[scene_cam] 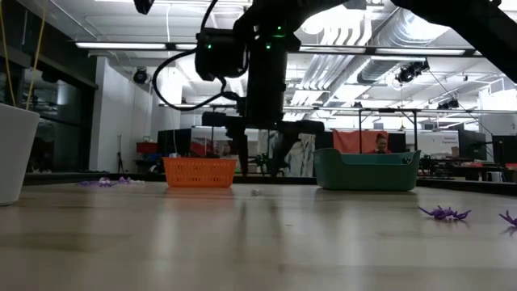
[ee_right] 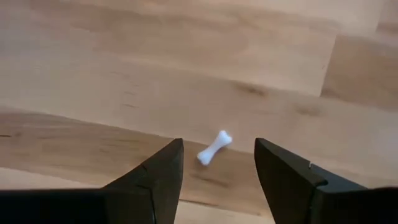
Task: Sort Halloween decoration
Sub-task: Put the white bone toy into the yellow bin
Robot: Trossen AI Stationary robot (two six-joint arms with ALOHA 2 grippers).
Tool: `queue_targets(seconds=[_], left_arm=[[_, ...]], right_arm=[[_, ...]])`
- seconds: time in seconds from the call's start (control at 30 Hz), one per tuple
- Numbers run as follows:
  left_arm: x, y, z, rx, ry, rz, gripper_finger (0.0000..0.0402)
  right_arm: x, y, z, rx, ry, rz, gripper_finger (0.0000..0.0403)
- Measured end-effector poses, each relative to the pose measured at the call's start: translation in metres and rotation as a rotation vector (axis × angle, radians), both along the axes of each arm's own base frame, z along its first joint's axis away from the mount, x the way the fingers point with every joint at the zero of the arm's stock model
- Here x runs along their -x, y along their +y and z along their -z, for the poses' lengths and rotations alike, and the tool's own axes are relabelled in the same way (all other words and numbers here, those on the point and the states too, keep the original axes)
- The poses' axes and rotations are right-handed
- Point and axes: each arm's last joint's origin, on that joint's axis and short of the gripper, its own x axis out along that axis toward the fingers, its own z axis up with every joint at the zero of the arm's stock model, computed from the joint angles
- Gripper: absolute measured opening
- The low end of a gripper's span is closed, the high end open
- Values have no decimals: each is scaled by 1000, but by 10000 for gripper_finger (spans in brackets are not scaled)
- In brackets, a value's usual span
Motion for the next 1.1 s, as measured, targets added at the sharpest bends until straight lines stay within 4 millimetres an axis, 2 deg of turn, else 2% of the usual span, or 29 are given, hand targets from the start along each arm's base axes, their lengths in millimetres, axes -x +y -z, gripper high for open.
queue_targets(seconds=[0.2,0.73,0.87,1.1], left_arm=[[2,0,7,-78,83,29,156],[3,0,11,-175,139,58,156],[3,0,11,-175,139,58,156],[3,0,11,-182,139,58,156]], right_arm=[[-2,6,5,21,-16,90,193],[-7,7,24,-9,-22,230,190],[-6,6,25,-2,-10,230,163],[-3,7,26,8,30,209,72]])
